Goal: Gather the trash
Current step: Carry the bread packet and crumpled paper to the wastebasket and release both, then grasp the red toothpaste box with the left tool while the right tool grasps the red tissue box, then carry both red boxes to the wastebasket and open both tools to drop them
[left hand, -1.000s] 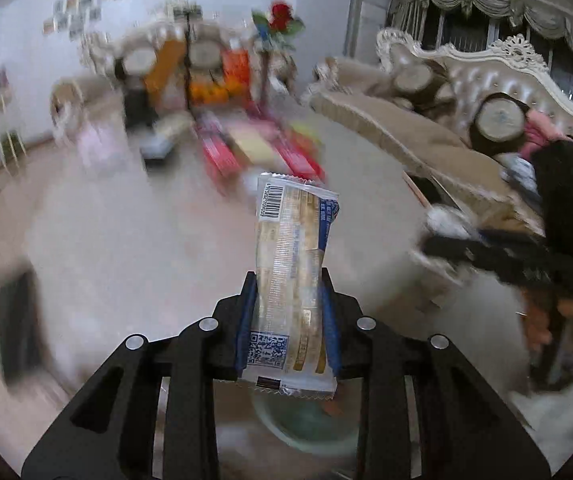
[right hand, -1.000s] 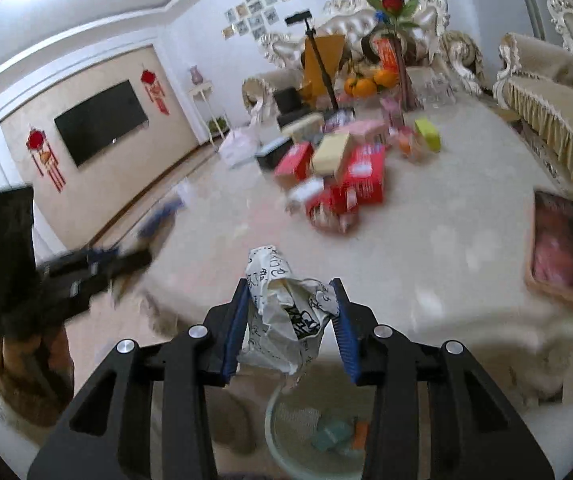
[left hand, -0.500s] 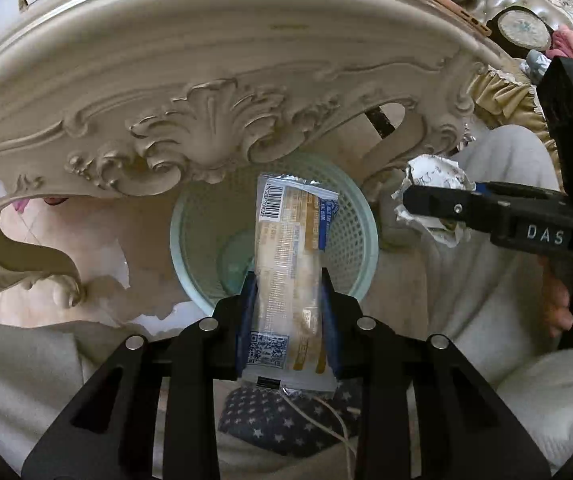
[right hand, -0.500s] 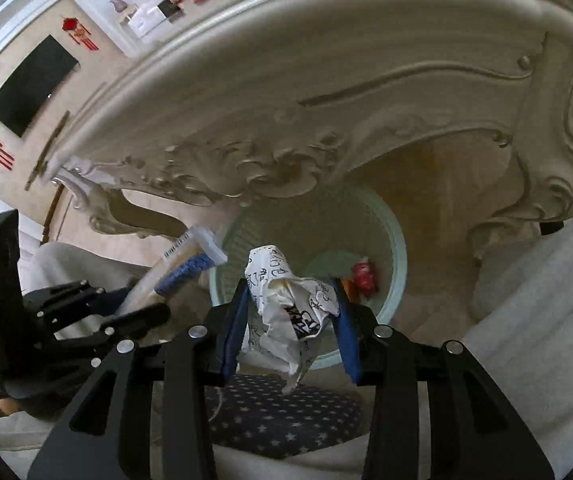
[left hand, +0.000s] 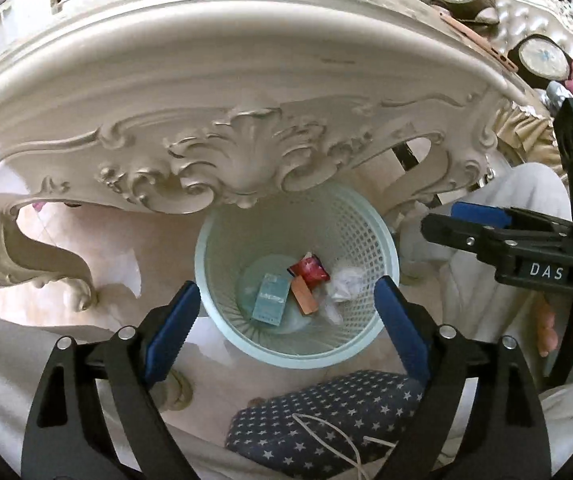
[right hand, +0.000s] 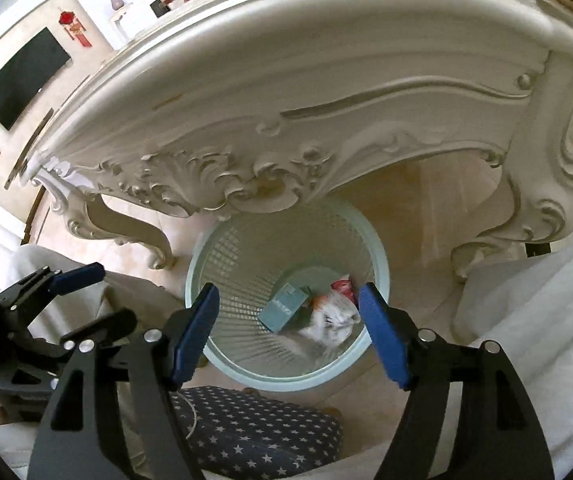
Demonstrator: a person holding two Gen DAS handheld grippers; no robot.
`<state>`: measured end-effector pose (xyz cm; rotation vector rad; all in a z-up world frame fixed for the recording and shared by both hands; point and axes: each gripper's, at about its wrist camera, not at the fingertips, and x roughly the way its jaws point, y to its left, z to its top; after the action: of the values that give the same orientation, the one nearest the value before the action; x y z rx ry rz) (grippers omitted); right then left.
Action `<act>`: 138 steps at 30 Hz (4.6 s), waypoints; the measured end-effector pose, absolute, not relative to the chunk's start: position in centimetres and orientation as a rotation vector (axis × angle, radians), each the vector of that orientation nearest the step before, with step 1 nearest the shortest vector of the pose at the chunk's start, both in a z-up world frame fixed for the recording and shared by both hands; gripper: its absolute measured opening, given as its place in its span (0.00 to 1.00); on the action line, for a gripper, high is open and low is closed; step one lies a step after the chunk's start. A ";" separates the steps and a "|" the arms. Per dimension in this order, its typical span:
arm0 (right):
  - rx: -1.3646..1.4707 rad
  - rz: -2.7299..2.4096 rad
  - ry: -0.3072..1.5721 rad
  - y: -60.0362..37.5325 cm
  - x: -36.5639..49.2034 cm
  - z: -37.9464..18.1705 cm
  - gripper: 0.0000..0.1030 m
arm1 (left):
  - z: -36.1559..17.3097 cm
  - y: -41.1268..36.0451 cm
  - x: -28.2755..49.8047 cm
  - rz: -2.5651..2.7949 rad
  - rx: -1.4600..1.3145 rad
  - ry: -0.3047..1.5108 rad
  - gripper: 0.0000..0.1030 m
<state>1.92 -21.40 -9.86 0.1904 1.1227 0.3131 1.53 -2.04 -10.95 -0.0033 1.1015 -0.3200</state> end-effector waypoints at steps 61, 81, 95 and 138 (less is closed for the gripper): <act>0.024 0.238 0.949 -16.9 27.6 1.2 0.67 | 3.2 0.5 33.0 -0.031 -0.040 0.904 0.84; 0.003 0.255 0.924 -17.0 27.8 1.3 0.44 | 1.7 1.6 33.8 -0.148 -0.192 0.923 0.33; 0.236 0.382 0.721 -21.2 20.6 7.2 0.44 | 9.2 4.5 23.1 -0.220 -0.172 0.657 0.33; 0.100 0.321 1.255 -19.1 1.1 -12.7 0.64 | -14.9 -3.1 4.4 -0.302 0.002 1.229 0.84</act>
<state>1.14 -19.05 -12.72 0.1004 1.2551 0.3205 4.40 -3.14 -14.95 0.0017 1.2292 -0.3017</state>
